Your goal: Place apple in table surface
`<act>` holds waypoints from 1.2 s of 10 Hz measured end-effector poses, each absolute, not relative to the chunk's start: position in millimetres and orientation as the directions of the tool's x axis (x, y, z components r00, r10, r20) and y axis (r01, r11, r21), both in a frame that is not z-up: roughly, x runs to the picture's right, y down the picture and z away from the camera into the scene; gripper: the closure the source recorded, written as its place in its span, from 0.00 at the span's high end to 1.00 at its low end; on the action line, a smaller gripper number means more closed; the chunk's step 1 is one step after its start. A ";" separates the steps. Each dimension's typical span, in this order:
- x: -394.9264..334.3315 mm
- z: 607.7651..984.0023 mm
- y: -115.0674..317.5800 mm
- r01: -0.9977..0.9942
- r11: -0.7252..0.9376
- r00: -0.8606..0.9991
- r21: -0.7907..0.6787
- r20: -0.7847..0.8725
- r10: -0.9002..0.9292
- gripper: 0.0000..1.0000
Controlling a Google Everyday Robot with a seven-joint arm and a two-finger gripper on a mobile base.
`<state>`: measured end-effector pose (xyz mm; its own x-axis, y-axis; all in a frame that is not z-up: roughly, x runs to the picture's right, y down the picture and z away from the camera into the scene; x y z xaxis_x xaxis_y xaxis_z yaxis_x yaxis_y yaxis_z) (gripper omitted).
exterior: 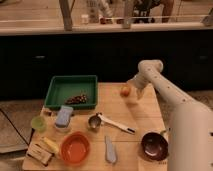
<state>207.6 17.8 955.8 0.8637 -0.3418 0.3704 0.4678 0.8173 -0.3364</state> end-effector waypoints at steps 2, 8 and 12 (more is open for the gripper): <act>203.1 958.7 15.4 0.481 0.812 0.855 -0.332 0.384 -0.349 0.80; 190.7 967.8 22.3 0.520 0.784 0.828 -0.341 0.428 -0.363 0.76; 192.2 974.7 30.6 0.522 0.775 0.825 -0.356 0.442 -0.353 0.28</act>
